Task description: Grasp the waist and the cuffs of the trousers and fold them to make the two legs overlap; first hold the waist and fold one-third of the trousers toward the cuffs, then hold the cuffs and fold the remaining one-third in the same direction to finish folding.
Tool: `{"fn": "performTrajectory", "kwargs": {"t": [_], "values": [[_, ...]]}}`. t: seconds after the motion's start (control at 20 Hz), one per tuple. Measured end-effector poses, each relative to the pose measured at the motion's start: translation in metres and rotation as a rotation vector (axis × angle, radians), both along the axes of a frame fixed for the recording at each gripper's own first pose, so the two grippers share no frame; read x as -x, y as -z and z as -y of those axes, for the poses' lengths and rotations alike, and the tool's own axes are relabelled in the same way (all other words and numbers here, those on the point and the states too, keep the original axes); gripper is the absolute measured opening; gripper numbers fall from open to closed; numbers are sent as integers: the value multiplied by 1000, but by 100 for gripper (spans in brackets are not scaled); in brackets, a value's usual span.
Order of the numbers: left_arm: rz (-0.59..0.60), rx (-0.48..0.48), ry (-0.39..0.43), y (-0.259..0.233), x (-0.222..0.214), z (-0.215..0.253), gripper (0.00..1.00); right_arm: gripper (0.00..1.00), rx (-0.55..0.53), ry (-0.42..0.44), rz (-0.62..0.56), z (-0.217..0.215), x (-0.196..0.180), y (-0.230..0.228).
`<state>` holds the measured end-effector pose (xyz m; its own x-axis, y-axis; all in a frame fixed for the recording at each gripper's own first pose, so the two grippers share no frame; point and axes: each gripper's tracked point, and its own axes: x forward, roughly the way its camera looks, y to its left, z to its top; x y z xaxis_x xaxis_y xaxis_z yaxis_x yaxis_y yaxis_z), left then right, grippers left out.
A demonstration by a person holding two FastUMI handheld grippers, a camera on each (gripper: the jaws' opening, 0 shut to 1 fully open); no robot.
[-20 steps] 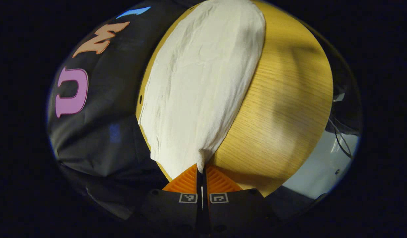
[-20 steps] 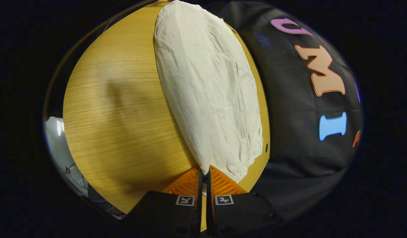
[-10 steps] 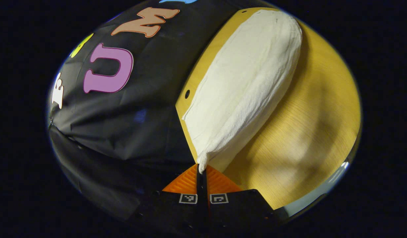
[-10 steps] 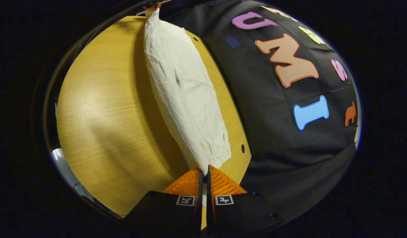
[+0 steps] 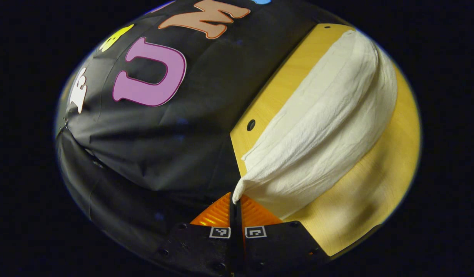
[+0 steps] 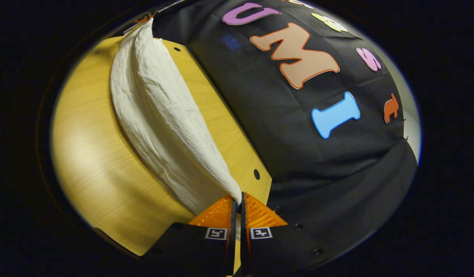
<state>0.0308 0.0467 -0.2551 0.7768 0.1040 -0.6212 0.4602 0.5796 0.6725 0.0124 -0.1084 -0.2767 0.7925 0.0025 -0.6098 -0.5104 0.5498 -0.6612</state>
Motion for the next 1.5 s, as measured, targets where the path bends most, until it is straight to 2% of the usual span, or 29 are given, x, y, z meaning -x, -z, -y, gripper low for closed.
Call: {"fn": "performTrajectory", "kwargs": {"t": [0.05,0.1,0.15,0.3,0.45,0.65,0.7,0.85,0.95,1.0,1.15,1.3,1.5], "values": [[10,29,-12,-1,-15,3,0,8,-4,25,4,-2,-9,0],[21,57,-19,-2,-29,5,0,5,-7,49,10,-3,-18,1],[27,75,-22,-2,-41,9,0,8,-11,72,18,-6,-28,1],[42,95,-3,5,-76,20,0,5,-33,149,12,-10,-55,16],[41,114,16,26,-104,34,0,8,-59,230,-10,-17,-77,40],[10,150,6,63,-124,46,0,8,-70,299,-18,-25,-102,69],[-3,171,-1,73,-128,49,0,5,-76,315,-23,-29,-108,78],[-27,215,-32,100,-138,54,0,7,-75,356,-46,-35,-117,106],[-27,243,-32,110,-145,61,0,8,-77,385,-59,-39,-118,121],[-29,260,-22,114,-146,65,0,11,-99,407,-74,-43,-114,124],[-22,390,-23,104,-138,86,96,98,-242,495,-47,-51,-103,100],[44,518,-78,69,-125,96,95,98,-356,585,-19,-37,-89,86],[102,687,-118,17,-102,119,95,100,-542,730,-58,-15,-60,91]]}}
